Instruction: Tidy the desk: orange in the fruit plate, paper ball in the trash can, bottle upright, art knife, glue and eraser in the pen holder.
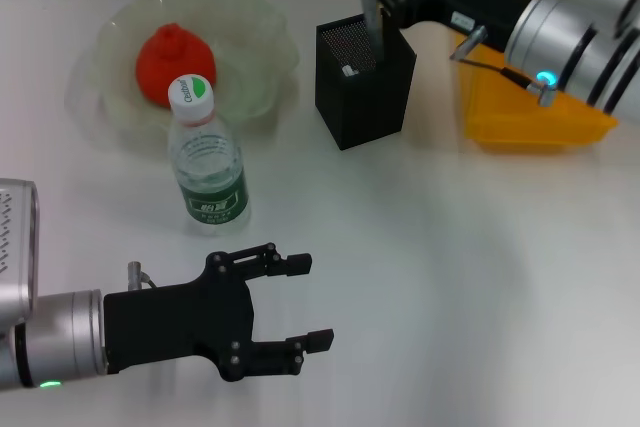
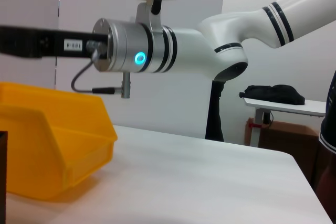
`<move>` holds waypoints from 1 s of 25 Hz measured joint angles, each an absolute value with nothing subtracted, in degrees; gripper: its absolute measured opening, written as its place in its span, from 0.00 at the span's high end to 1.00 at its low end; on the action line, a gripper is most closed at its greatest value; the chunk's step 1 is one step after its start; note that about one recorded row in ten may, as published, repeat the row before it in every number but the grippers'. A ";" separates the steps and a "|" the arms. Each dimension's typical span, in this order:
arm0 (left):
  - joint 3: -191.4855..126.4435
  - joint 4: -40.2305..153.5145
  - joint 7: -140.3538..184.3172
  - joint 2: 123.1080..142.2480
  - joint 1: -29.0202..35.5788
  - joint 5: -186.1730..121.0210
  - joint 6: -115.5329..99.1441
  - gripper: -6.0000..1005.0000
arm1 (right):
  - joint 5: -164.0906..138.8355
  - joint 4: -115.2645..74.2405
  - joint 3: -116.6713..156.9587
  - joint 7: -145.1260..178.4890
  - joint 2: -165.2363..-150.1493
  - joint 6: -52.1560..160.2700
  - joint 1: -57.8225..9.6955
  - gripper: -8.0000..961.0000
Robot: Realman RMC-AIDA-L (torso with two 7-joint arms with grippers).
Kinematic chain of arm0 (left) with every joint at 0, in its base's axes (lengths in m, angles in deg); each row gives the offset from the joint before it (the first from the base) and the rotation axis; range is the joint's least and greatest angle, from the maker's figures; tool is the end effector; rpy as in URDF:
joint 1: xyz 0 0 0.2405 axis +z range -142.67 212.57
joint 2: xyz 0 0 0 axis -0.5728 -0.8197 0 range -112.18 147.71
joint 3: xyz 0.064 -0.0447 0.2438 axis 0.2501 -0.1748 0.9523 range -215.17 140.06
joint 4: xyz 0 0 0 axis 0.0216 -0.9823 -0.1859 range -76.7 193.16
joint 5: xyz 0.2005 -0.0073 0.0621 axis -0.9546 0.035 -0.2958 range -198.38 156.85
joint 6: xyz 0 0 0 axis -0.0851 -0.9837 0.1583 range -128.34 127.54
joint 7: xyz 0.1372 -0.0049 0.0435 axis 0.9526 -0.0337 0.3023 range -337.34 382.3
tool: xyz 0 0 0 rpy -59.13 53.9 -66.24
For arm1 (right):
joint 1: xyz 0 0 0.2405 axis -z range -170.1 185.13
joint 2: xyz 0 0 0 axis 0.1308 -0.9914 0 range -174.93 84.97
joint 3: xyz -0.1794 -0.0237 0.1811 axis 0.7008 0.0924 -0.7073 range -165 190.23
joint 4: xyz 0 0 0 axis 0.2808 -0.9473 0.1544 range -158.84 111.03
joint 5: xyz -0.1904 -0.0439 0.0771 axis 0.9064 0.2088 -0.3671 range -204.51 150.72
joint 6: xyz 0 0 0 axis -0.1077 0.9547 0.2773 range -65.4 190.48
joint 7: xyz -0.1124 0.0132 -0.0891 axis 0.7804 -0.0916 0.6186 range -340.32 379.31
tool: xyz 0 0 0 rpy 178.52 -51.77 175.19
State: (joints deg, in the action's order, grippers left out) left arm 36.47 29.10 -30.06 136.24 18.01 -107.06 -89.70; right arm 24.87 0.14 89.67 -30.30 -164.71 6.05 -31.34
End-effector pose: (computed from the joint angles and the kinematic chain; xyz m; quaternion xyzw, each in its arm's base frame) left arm -0.2752 0.2370 -0.0622 -0.9488 -0.0943 -0.2937 0.0677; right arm 0.1851 0.4089 -0.0462 -0.8745 0.1323 0.3376 0.3221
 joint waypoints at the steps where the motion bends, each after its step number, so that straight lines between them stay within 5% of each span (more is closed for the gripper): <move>1: 36.47 29.10 -30.06 136.24 18.01 -107.06 -89.70 0.20 | 24.87 0.14 89.67 -30.30 -164.71 6.05 -31.34 0.84; 5: 36.45 29.11 -29.84 136.24 17.93 -107.00 -89.84 0.20 | 24.75 -0.64 89.61 -29.35 -164.77 6.01 -30.48 0.84; 14: 36.10 28.64 -29.79 136.19 18.06 -106.69 -90.94 0.20 | 25.89 5.88 89.95 -31.43 -164.21 -2.49 -20.55 0.52; 20: 35.25 28.56 -29.77 135.77 18.17 -106.90 -91.60 0.20 | 46.89 12.14 87.33 -38.46 -161.35 -20.80 -10.04 0.38; 25: 34.53 28.53 -29.75 135.36 18.17 -106.97 -92.42 0.20 | 61.41 10.57 81.10 -38.09 -160.73 -31.05 -7.72 0.18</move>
State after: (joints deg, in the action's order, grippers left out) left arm 34.53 28.53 -29.75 135.36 18.17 -106.97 -92.42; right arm 61.41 10.57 81.10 -38.09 -160.73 -31.05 -7.72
